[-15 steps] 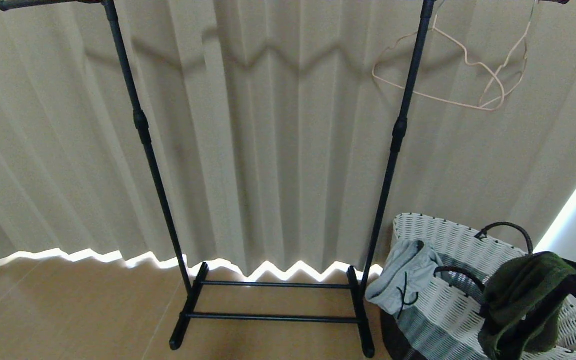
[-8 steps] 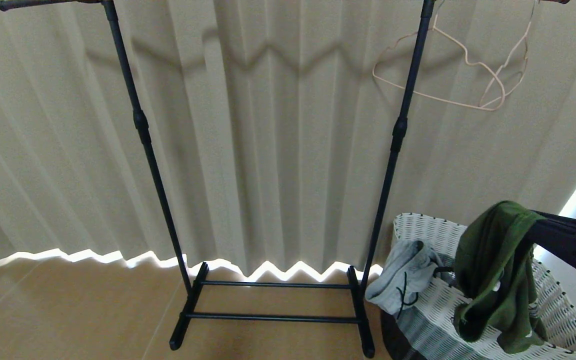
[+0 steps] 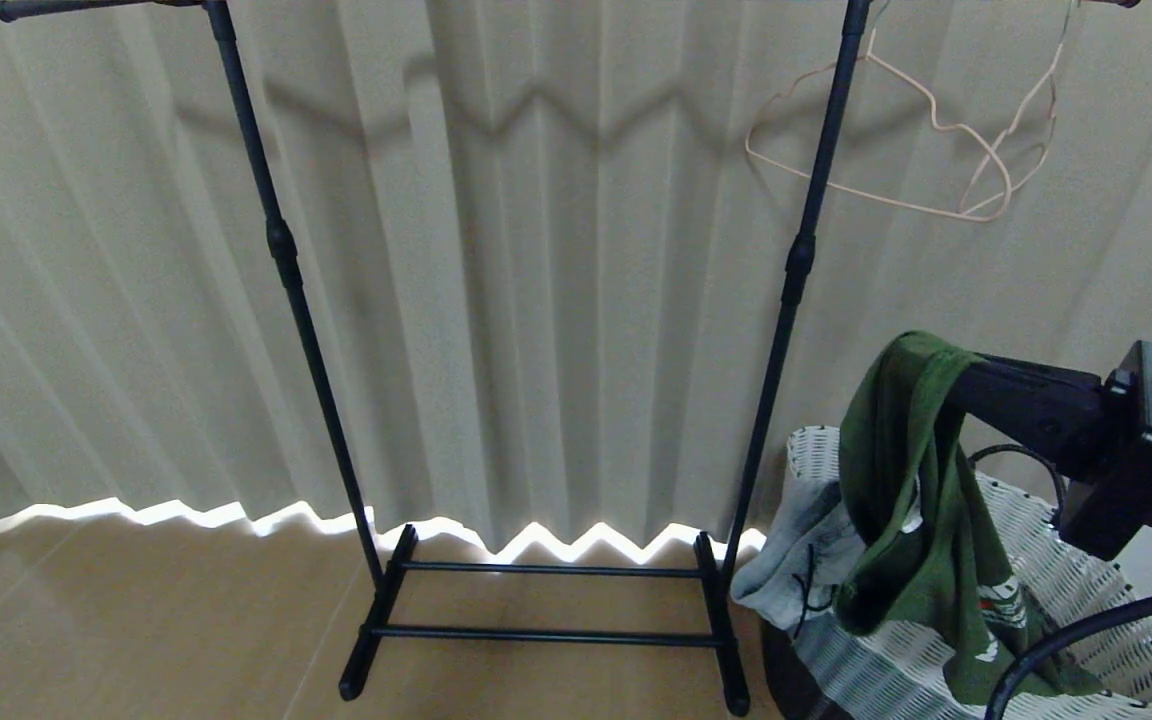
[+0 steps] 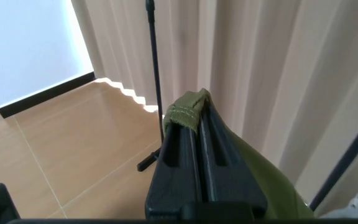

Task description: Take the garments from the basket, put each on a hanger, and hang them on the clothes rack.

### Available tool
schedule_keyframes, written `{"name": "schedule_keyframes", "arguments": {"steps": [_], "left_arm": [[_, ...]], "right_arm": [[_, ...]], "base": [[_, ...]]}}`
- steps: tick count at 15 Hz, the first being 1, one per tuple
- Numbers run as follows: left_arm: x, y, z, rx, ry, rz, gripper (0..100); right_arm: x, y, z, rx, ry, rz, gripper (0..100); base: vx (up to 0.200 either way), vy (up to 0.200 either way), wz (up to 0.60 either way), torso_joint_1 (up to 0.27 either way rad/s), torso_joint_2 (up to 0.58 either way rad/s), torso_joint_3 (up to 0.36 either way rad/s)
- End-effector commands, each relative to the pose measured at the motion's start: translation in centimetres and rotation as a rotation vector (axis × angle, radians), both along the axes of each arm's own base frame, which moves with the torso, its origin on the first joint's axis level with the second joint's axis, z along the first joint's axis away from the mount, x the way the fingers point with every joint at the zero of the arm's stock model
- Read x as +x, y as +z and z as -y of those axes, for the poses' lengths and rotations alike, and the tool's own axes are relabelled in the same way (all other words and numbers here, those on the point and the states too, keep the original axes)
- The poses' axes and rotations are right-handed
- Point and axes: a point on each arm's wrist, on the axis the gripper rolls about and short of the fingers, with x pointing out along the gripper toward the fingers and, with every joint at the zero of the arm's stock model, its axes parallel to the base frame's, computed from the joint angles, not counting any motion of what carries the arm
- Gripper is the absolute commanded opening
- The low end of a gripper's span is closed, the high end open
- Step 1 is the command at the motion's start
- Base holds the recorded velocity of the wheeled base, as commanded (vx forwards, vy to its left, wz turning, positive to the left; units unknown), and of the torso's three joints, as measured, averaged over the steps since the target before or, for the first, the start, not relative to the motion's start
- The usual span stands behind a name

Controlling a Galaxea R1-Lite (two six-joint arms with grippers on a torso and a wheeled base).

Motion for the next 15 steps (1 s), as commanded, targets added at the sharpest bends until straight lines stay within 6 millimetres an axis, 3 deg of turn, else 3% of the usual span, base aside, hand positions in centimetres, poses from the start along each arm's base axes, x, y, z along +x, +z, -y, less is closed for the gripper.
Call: {"name": "schedule_keyframes", "arguments": {"steps": [1, 4, 7, 8, 9, 10, 11, 12, 13, 15], "left_arm": [[9.7, 5.2, 1.2, -0.032, -0.093, -0.145, 100], [13.9, 4.7, 5.4, 0.001, -0.252, -0.236, 100], [16.6, 1.8, 11.1, 0.073, -0.322, -0.347, 100], [17.5, 0.7, 12.4, 0.087, -0.344, -0.365, 100], [17.6, 0.6, 12.5, 0.088, -0.345, -0.368, 100], [19.5, -1.7, 15.0, 0.104, -0.367, -0.391, 100], [19.9, -2.3, 15.6, 0.107, -0.371, -0.393, 100], [20.5, -4.2, 17.9, 0.123, -0.389, -0.400, 100], [20.5, -4.9, 18.8, 0.131, -0.393, -0.403, 100], [19.4, -6.2, 22.6, 0.143, -0.456, -0.376, 100]], "right_arm": [[0.6, 0.0, -0.6, -0.006, 0.009, -0.007, 0], [0.6, 0.5, -0.6, 0.004, 0.012, 0.007, 0], [0.5, 0.9, -0.6, 0.015, 0.014, 0.017, 0], [0.5, 0.9, -0.6, 0.016, 0.014, 0.018, 0], [0.5, 0.9, -0.6, 0.016, 0.014, 0.018, 0], [0.5, 1.2, -0.6, 0.022, 0.015, 0.027, 0], [0.5, 1.3, -0.6, 0.024, 0.015, 0.031, 0], [0.5, 1.6, -0.5, 0.031, 0.015, 0.040, 0], [0.5, 1.7, -0.5, 0.031, 0.015, 0.041, 0], [0.4, 1.6, -0.5, 0.034, 0.015, 0.039, 0]], "base": [[0.000, 0.000, 0.00, 0.000, 0.00, 0.000], [0.000, 0.000, 0.00, 0.000, 0.00, 0.000], [0.000, 0.000, 0.00, 0.000, 0.00, 0.000], [0.000, 0.000, 0.00, 0.000, 0.00, 0.000], [0.000, 0.000, 0.00, 0.000, 0.00, 0.000], [0.000, 0.000, 0.00, 0.000, 0.00, 0.000], [0.000, 0.000, 0.00, 0.000, 0.00, 0.000], [0.000, 0.000, 0.00, 0.000, 0.00, 0.000], [0.000, 0.000, 0.00, 0.000, 0.00, 0.000], [0.000, 0.000, 0.00, 0.000, 0.00, 0.000]]}}
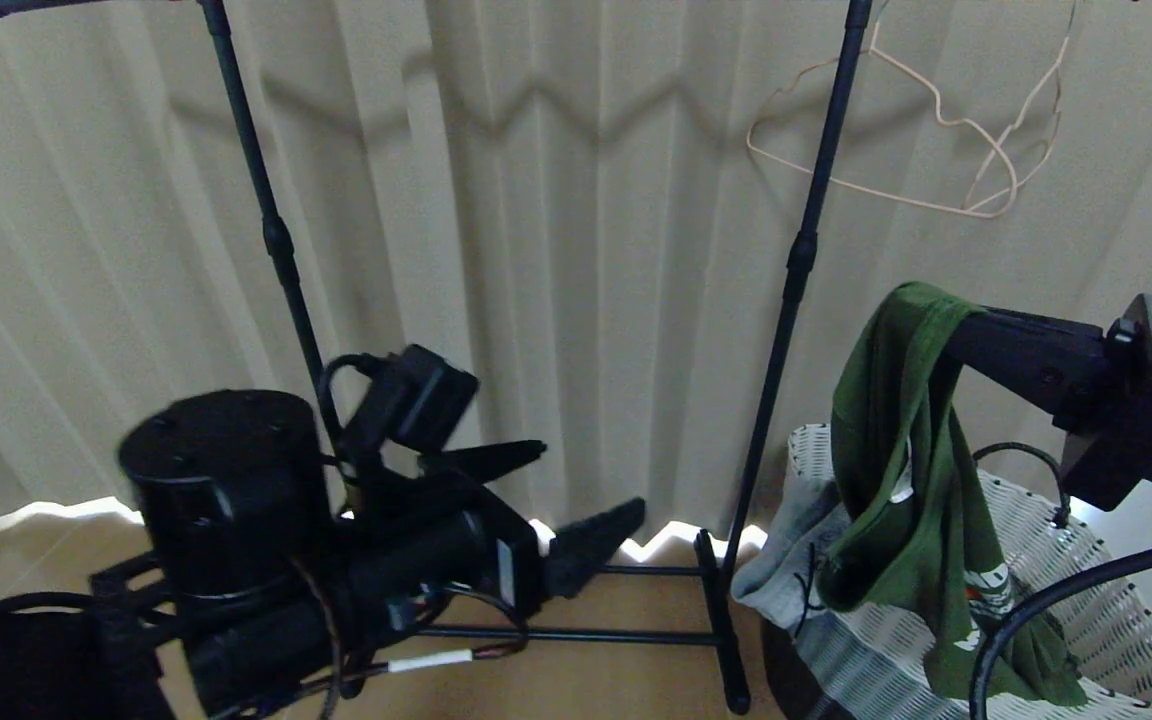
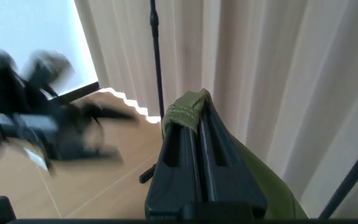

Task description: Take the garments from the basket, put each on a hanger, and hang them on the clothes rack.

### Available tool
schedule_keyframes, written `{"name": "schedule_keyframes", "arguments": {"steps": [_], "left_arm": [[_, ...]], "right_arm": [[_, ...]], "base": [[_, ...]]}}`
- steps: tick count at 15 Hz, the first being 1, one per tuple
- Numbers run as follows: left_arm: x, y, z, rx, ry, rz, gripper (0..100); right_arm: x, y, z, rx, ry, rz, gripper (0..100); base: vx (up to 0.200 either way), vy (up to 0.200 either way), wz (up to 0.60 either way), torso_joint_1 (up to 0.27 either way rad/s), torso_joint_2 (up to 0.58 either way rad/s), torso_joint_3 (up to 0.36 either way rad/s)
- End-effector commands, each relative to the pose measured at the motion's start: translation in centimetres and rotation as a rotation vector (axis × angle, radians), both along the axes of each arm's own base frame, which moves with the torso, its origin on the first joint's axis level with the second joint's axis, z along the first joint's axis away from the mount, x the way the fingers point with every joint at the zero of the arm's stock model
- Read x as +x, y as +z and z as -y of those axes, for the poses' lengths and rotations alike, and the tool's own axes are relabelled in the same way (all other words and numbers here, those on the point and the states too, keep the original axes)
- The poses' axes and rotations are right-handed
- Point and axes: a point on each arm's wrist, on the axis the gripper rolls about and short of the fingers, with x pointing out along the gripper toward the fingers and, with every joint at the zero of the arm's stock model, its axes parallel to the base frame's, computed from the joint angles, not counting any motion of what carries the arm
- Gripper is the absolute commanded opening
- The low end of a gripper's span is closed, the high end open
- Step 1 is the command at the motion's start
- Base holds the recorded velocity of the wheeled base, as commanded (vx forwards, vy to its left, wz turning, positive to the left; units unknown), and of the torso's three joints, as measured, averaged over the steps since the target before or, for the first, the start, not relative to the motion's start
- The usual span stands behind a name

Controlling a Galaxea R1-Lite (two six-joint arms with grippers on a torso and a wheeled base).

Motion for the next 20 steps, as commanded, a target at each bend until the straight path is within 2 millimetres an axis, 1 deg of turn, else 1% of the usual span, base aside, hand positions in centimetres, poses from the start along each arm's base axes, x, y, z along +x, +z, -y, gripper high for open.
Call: {"name": "schedule_keyframes", "arguments": {"steps": [1, 2, 3, 4, 5, 6, 7, 10, 15, 18, 20], "left_arm": [[-0.6, -3.5, 5.6, 0.056, -0.110, -0.043, 100], [-0.7, -3.4, 6.4, 0.050, -0.127, -0.037, 100], [-0.2, -3.3, 8.5, 0.029, -0.151, -0.019, 100], [0.3, -3.7, 9.7, 0.027, -0.157, -0.015, 100], [0.6, -3.9, 10.3, 0.026, -0.160, -0.014, 100], [1.5, -5.1, 11.5, 0.036, -0.159, -0.021, 100], [2.4, -5.6, 12.2, 0.035, -0.150, -0.020, 100], [4.1, -7.0, 12.9, 0.040, -0.124, -0.024, 100], [4.0, -6.8, 13.6, 0.027, -0.141, 0.000, 100], [5.0, -7.4, 14.4, 0.022, -0.133, 0.006, 100], [5.2, -7.3, 14.8, 0.012, -0.132, 0.014, 100]], "right_arm": [[-0.1, 0.1, 0.1, 0.007, 0.001, 0.000, 0], [-0.1, 0.1, 0.1, 0.013, 0.001, -0.005, 0], [-0.4, 0.2, 0.2, 0.034, 0.003, -0.012, 0], [-0.5, 0.2, 0.3, 0.042, 0.009, -0.018, 0], [-0.6, 0.2, 0.3, 0.046, 0.017, -0.020, 0], [-0.9, 0.5, 0.5, 0.055, 0.041, -0.013, 0], [-0.9, 0.6, 0.5, 0.056, 0.047, -0.010, 0], [-0.9, 0.5, 0.5, 0.055, 0.050, -0.011, 0], [-0.9, 0.5, 0.5, 0.055, 0.050, -0.011, 0], [-0.9, 0.5, 0.4, 0.055, 0.055, -0.012, 0], [-1.0, 0.5, 0.3, 0.055, 0.061, -0.014, 0]], "base": [[0.000, 0.000, 0.00, 0.000, 0.00, 0.000], [0.000, 0.000, 0.00, 0.000, 0.00, 0.000], [0.000, 0.000, 0.00, 0.000, 0.00, 0.000], [0.000, 0.000, 0.00, 0.000, 0.00, 0.000], [0.000, 0.000, 0.00, 0.000, 0.00, 0.000], [0.000, 0.000, 0.00, 0.000, 0.00, 0.000], [0.000, 0.000, 0.00, 0.000, 0.00, 0.000], [0.000, 0.000, 0.00, 0.000, 0.00, 0.000], [0.000, 0.000, 0.00, 0.000, 0.00, 0.000], [0.000, 0.000, 0.00, 0.000, 0.00, 0.000], [0.000, 0.000, 0.00, 0.000, 0.00, 0.000]]}}
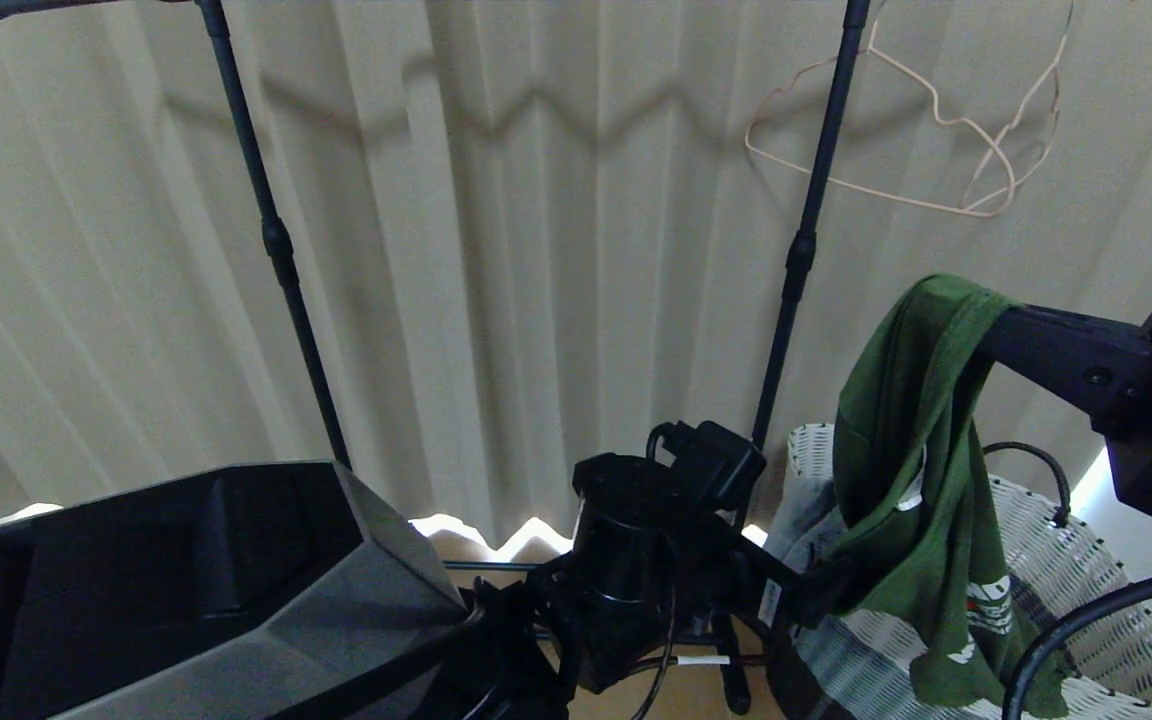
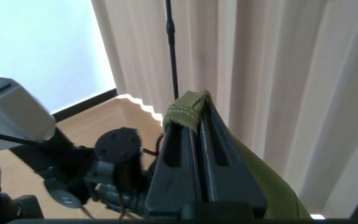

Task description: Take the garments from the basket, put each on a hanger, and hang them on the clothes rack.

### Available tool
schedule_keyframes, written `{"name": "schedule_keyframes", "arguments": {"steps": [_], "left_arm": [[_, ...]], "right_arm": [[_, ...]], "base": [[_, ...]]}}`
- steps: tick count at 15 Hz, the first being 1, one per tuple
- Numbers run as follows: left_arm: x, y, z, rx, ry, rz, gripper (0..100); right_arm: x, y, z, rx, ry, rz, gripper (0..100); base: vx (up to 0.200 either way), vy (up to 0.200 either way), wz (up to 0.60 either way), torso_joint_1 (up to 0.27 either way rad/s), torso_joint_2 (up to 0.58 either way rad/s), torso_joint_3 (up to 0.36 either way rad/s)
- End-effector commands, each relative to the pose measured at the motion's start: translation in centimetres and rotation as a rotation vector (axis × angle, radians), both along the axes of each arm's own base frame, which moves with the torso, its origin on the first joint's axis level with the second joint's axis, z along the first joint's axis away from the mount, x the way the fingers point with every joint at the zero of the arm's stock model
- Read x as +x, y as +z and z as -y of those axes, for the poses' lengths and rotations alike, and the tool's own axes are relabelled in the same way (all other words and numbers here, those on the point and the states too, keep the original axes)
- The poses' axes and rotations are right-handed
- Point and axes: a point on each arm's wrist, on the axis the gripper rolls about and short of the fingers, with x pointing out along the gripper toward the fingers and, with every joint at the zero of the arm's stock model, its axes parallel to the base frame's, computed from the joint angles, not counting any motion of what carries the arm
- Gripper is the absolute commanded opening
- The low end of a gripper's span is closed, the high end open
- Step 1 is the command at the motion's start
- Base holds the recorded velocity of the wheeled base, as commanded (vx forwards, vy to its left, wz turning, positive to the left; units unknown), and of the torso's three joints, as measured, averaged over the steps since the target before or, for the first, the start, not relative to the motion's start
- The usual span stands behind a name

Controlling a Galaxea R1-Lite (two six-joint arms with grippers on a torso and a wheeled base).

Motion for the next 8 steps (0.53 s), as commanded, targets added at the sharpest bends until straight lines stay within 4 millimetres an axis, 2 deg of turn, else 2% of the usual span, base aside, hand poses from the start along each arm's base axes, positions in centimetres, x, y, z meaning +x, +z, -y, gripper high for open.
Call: {"name": "schedule_keyframes", "arguments": {"steps": [1, 4, 5, 8], "left_arm": [[0.13, -0.40, 0.14, 0.007, 0.001, -0.006, 100], [-0.07, -0.82, -0.24, 0.041, -0.002, 0.005, 100], [-0.11, -0.93, -0.29, 0.048, -0.003, 0.009, 0], [-0.28, -1.23, -0.52, 0.069, -0.008, 0.034, 0]], "right_arm": [[-0.06, 0.00, -0.02, 0.000, 0.003, 0.001, 0], [-0.20, 0.11, 0.08, 0.004, 0.003, 0.006, 0], [-0.20, 0.11, 0.08, 0.004, 0.003, 0.006, 0], [-0.33, 0.26, 0.17, 0.009, 0.003, 0.011, 0]], "base": [[0.000, 0.000, 0.00, 0.000, 0.00, 0.000], [0.000, 0.000, 0.00, 0.000, 0.00, 0.000], [0.000, 0.000, 0.00, 0.000, 0.00, 0.000], [0.000, 0.000, 0.00, 0.000, 0.00, 0.000]]}}
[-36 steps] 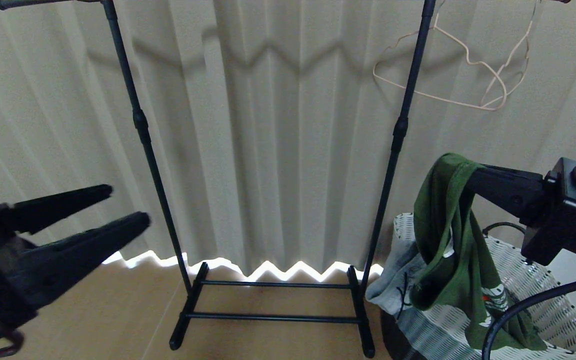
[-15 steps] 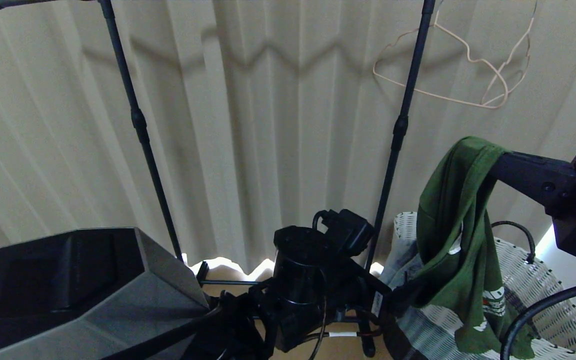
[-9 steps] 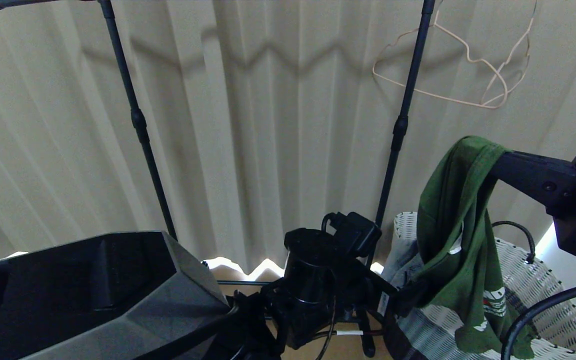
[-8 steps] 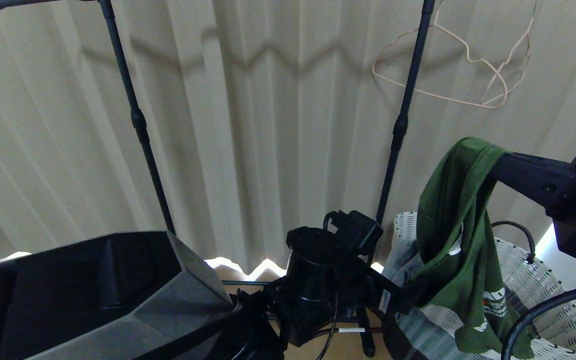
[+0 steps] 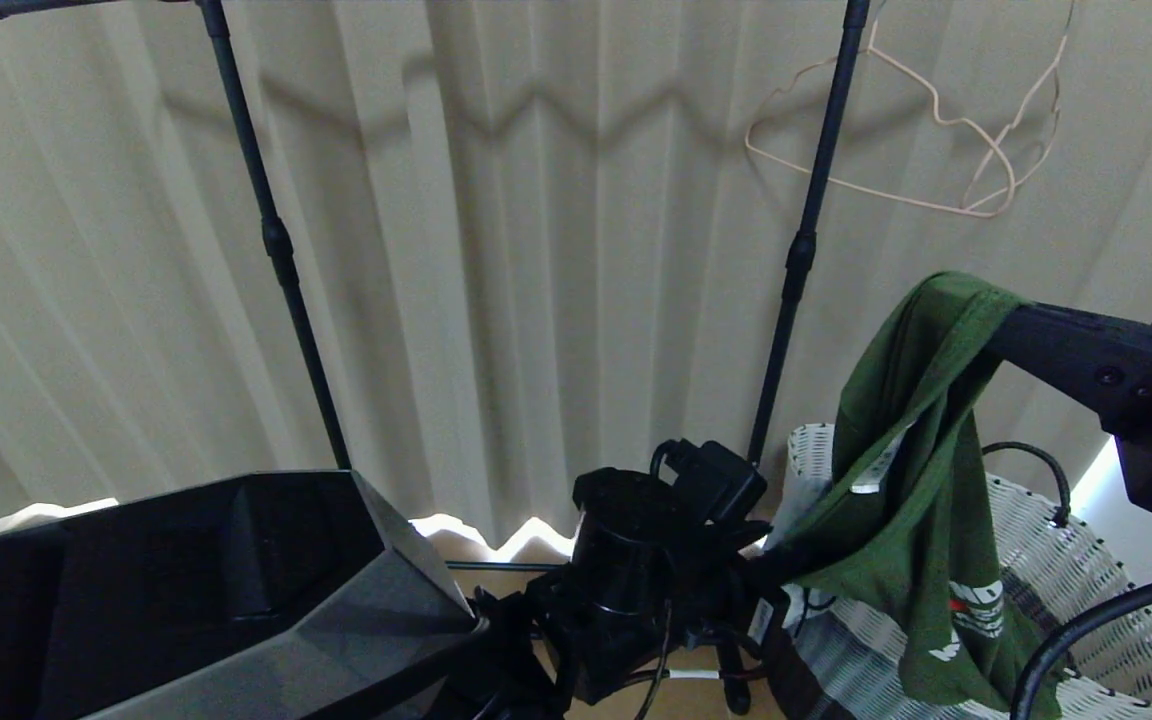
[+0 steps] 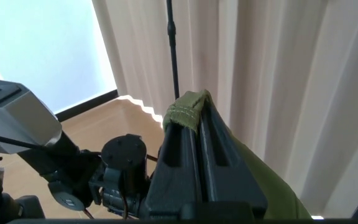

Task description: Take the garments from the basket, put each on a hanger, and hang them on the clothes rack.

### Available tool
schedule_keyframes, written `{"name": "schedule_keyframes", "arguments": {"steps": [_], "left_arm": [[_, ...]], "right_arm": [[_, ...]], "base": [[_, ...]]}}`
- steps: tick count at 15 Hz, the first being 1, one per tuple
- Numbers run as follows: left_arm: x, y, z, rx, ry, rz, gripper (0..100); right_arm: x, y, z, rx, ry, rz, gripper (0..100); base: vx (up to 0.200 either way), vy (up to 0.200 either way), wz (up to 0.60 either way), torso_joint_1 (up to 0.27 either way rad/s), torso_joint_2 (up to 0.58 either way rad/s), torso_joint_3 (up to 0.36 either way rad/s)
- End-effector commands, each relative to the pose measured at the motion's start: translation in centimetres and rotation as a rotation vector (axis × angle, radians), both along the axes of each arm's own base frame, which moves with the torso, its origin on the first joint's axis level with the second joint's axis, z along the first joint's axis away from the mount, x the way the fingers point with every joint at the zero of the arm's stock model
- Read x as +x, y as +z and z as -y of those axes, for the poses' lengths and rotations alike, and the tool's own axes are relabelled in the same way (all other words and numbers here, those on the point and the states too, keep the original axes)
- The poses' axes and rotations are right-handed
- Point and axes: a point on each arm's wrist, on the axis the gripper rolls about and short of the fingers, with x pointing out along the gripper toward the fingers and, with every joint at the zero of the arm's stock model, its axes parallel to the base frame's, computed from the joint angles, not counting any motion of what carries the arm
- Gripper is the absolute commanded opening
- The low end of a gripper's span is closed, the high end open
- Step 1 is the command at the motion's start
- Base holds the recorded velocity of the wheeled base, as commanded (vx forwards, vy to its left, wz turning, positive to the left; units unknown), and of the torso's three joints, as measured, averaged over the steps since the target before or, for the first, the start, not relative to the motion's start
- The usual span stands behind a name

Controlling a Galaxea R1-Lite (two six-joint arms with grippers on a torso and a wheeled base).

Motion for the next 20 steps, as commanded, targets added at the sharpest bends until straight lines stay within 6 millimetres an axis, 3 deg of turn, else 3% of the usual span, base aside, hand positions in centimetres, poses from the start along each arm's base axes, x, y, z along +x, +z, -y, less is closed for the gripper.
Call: {"name": "schedule_keyframes", "arguments": {"steps": [1, 4, 5, 6, 7, 8, 13, 17, 20], "left_arm": [[-0.2, 0.1, -0.3, -0.010, -0.002, 0.033, 0], [-1.3, -0.9, -2.4, -0.033, 0.004, 0.132, 0], [-1.4, -1.6, -4.2, -0.008, 0.027, 0.167, 0], [-1.4, -0.1, -7.0, -0.004, 0.072, 0.179, 0], [-1.3, 0.2, -7.3, -0.006, 0.077, 0.178, 0], [-1.5, 3.5, -10.4, -0.026, 0.136, 0.199, 0], [-4.4, 13.9, -18.2, -0.076, 0.277, 0.274, 0], [-5.9, 18.8, -21.7, -0.071, 0.364, 0.285, 0], [-5.6, 19.8, -22.0, -0.081, 0.385, 0.299, 0]], "right_arm": [[-0.2, 0.2, 0.1, 0.006, 0.001, 0.006, 0], [-0.2, 0.0, 0.1, 0.003, 0.000, 0.001, 0], [-0.1, -0.1, 0.0, 0.001, 0.002, -0.006, 0], [0.1, -0.3, -0.1, -0.001, 0.002, -0.014, 0], [0.1, -0.3, -0.1, -0.002, 0.000, -0.015, 0], [0.4, -0.5, -0.3, -0.009, -0.001, -0.025, 0], [1.9, -1.1, -1.1, -0.017, -0.016, -0.028, 0], [3.3, -1.4, -0.5, -0.022, -0.083, -0.031, 0], [3.8, -0.9, 0.1, -0.010, -0.118, -0.017, 0]], "base": [[0.000, 0.000, 0.00, 0.000, 0.00, 0.000], [0.000, 0.000, 0.00, 0.000, 0.00, 0.000], [0.000, 0.000, 0.00, 0.000, 0.00, 0.000], [0.000, 0.000, 0.00, 0.000, 0.00, 0.000], [0.000, 0.000, 0.00, 0.000, 0.00, 0.000], [0.000, 0.000, 0.00, 0.000, 0.00, 0.000], [0.000, 0.000, 0.00, 0.000, 0.00, 0.000], [0.000, 0.000, 0.00, 0.000, 0.00, 0.000], [0.000, 0.000, 0.00, 0.000, 0.00, 0.000]]}}
